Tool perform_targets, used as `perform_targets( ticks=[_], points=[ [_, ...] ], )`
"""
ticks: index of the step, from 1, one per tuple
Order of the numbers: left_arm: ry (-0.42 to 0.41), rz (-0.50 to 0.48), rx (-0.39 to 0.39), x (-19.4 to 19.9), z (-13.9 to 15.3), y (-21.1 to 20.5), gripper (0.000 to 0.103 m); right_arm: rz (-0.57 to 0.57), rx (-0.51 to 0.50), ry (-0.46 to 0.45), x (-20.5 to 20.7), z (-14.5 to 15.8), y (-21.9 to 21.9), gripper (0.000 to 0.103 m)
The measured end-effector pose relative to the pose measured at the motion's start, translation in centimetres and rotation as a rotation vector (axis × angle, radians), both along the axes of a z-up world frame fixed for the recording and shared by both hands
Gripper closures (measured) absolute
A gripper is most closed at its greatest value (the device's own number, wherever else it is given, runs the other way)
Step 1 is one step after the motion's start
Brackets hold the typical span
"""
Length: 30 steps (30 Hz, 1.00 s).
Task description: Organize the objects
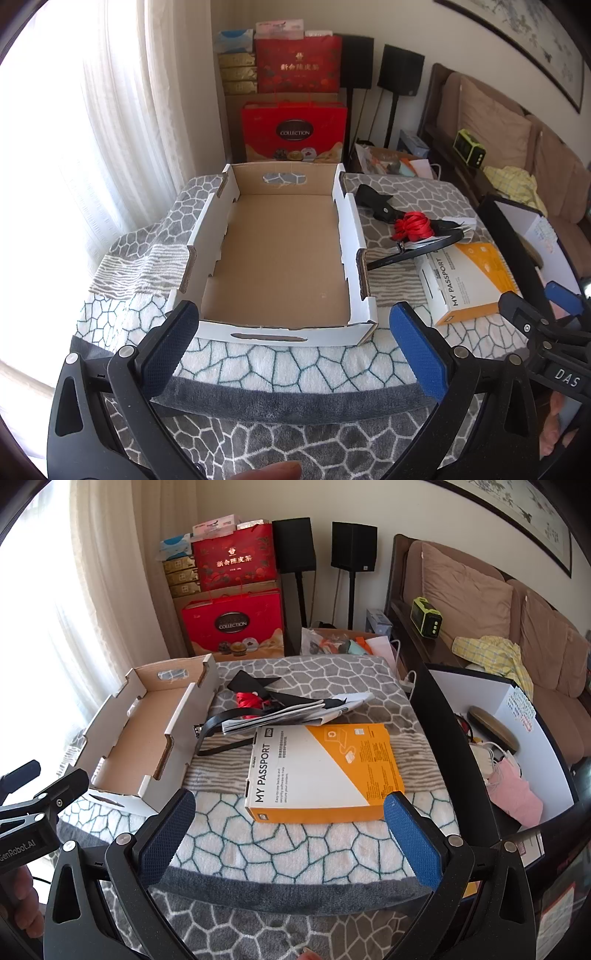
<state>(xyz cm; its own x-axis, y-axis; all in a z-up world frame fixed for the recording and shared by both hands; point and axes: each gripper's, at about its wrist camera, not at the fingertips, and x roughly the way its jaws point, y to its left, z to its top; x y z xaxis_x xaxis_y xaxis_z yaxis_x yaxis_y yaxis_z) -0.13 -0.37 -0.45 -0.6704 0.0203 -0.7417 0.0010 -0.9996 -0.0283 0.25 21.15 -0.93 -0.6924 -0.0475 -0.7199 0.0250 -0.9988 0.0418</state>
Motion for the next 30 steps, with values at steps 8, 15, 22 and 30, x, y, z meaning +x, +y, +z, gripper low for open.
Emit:
perform_targets(
  ticks=[8, 15, 22, 30],
  points=[
    [-0.001, 0.000, 0.000, -0.02, 0.02, 0.02, 0.000, 0.002, -0.001, -0.001, -0.01, 0.03, 0.03, 0.000],
    [-0.001, 0.001, -0.003, -0.12, 0.12, 0.06, 0.000, 0.001, -0.002, -0.002, -0.03, 0.03, -0.01, 0.000],
    [-0.002, 0.002, -0.003, -0.15, 0.11, 0.03, 0.000, 0.002, -0.004, -0.002, -0.06, 0.03, 0.06, 0.000],
    [-0.003, 0.003, -0.004, -0.09, -0.04, 0.06, 0.000, 0.003, -0.004, -0.003, -0.06, 0.00, 0.06, 0.000]
  ],
)
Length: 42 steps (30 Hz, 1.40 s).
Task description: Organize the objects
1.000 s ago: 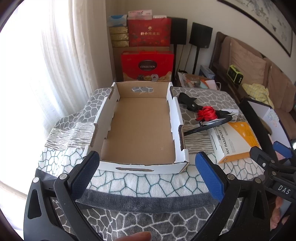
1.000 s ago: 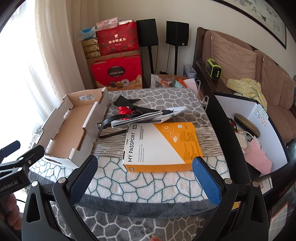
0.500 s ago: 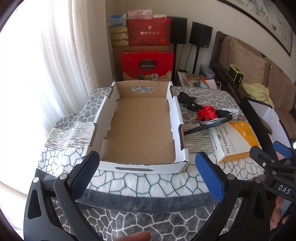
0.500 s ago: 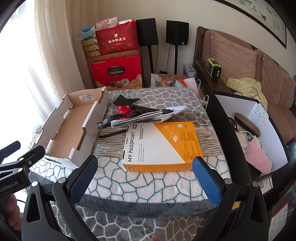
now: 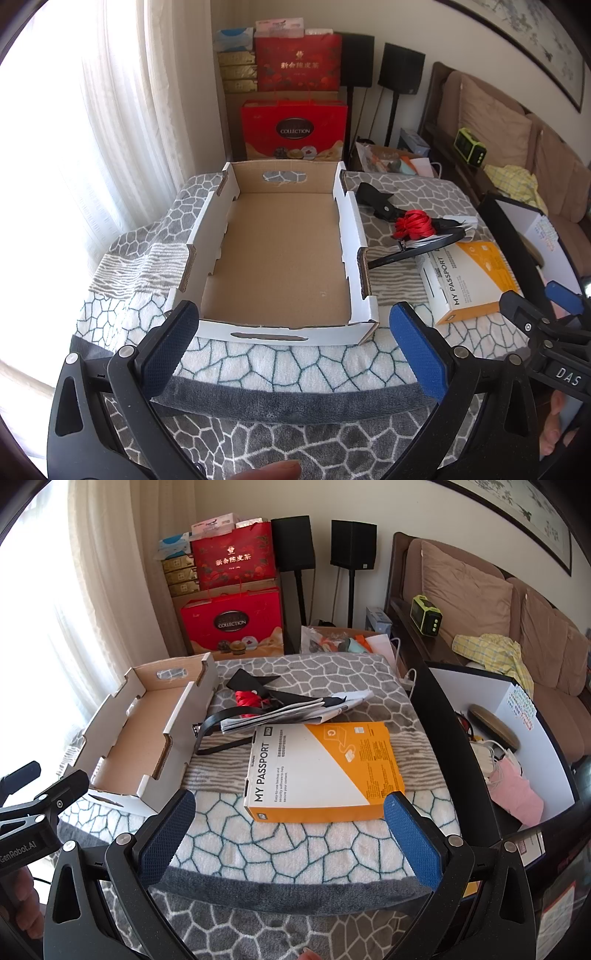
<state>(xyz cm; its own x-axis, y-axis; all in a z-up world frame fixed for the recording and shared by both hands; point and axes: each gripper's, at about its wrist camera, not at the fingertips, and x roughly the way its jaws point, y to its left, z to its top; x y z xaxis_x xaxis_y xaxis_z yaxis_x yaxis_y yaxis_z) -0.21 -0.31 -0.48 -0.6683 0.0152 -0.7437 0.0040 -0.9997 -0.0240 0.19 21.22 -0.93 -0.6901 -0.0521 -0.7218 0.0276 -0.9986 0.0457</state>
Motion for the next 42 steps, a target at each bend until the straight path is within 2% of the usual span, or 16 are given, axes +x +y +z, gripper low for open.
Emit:
perform_targets(
  ticks=[23, 24, 42],
  points=[
    [-0.005, 0.000, -0.004, 0.1, -0.3, 0.1, 0.000, -0.001, 0.002, -0.002, -0.2, 0.5, 0.0, 0.000],
    [-0.007, 0.003, -0.004, 0.0, -0.3, 0.0, 0.000, 0.000, 0.000, -0.001, -0.1, -0.2, 0.2, 0.000],
    [-0.006, 0.000, -0.011, -0.6, -0.4, -1.1, 0.000, 0.004, 0.004, -0.007, 0.2, -0.4, 0.4, 0.000]
  ],
)
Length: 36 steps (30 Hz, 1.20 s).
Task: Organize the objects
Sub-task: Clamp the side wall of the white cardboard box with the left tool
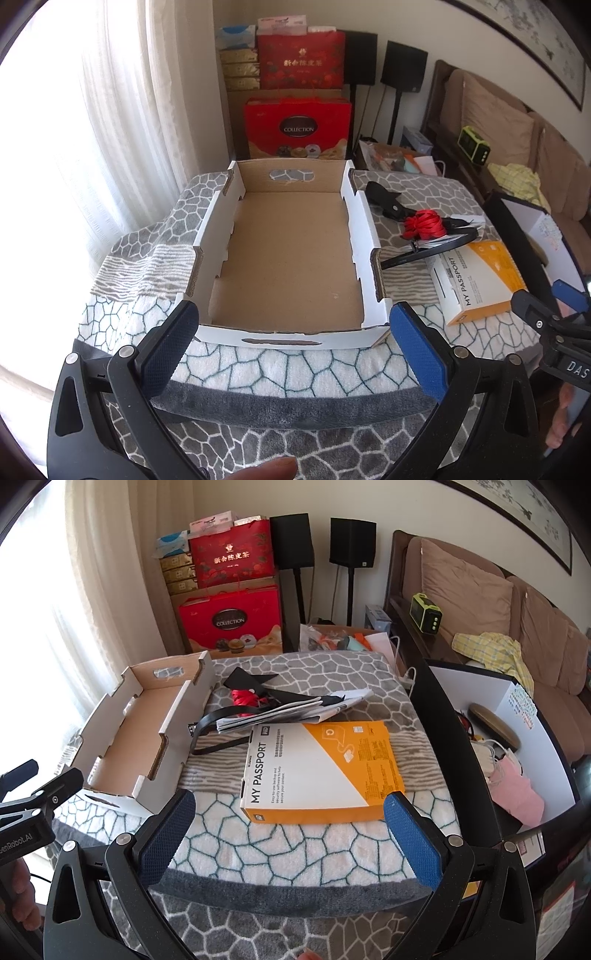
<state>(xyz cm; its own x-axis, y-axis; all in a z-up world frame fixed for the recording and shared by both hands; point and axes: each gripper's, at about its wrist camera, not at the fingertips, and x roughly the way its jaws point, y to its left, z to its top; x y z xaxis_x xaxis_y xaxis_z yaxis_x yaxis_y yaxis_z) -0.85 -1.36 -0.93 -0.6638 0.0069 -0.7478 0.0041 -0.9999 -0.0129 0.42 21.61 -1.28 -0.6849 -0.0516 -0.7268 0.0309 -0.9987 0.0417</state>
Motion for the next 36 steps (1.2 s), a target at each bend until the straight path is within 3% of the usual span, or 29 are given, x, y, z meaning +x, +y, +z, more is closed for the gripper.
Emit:
perform_targets(
  ticks=[11, 19, 23, 29, 32, 36],
  points=[
    [-0.016, 0.111, -0.042, -3.5, -2.1, -6.9, 0.000, -0.028, -0.031, -0.014, -1.4, 0.3, 3.1, 0.000],
    [-0.092, 0.147, 0.027, -5.9, -5.0, -11.5, 0.006, -0.096, -0.016, -0.039, -2.3, -0.3, 5.9, 0.000],
    [-0.135, 0.115, 0.062, -6.7, -6.1, -11.8, 0.034, -0.124, -0.017, -0.054, -2.7, -0.7, 7.4, 0.000],
    [-0.192, 0.081, 0.041, -7.5, -7.7, -10.9, 0.050, -0.144, -0.047, -0.089, -3.6, -1.6, 9.1, 0.000],
    [-0.216, 0.062, 0.028, -7.8, -8.4, -10.6, 0.068, -0.142, -0.081, -0.111, -4.0, -2.3, 9.6, 0.000],
    [-0.226, 0.016, 0.052, -7.9, -8.6, -10.5, 0.080, -0.136, -0.095, -0.130, -4.3, -2.9, 9.7, 0.000]
  ],
)
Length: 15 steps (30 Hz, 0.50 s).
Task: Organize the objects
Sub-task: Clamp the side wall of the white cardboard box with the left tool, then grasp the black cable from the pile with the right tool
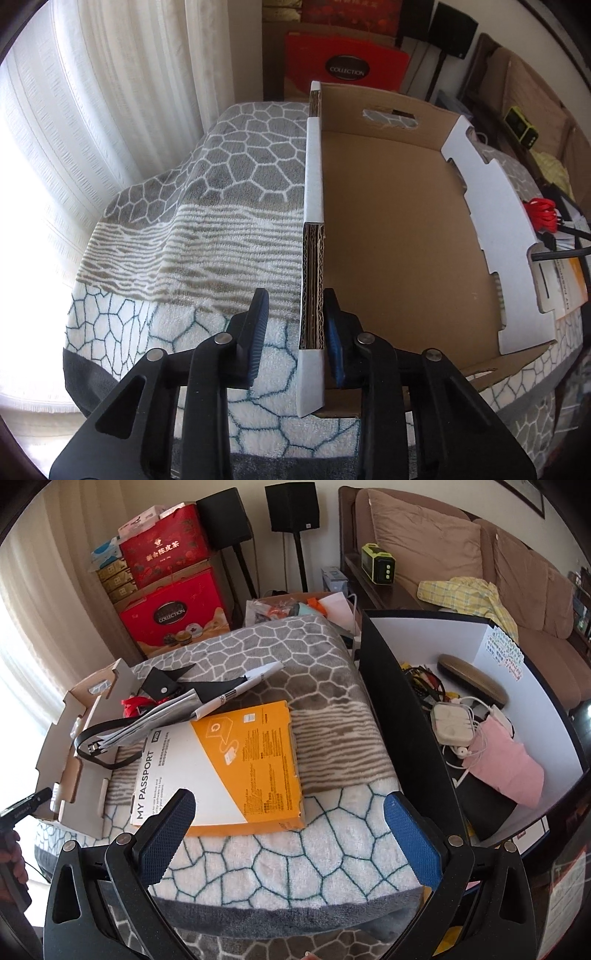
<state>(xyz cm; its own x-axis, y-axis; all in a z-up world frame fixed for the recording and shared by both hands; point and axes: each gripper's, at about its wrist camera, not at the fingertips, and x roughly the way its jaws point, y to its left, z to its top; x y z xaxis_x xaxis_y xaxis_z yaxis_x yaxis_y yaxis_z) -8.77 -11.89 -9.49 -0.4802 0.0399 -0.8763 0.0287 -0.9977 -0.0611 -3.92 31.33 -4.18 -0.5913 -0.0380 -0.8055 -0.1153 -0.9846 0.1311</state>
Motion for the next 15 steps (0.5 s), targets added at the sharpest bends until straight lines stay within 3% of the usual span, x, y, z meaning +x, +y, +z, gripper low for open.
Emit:
perform_targets(
  ticks=[5, 15],
  points=[
    [0.010, -0.072, -0.011, 0.3, 0.3, 0.5, 0.090, 0.022, -0.007, -0.004, -0.4, -0.2, -0.2, 0.000],
    [0.013, -0.150, 0.007, 1.8, 0.7, 0.4, 0.091, 0.069, -0.043, -0.015, -2.0, -0.6, 0.1, 0.001]
  ],
)
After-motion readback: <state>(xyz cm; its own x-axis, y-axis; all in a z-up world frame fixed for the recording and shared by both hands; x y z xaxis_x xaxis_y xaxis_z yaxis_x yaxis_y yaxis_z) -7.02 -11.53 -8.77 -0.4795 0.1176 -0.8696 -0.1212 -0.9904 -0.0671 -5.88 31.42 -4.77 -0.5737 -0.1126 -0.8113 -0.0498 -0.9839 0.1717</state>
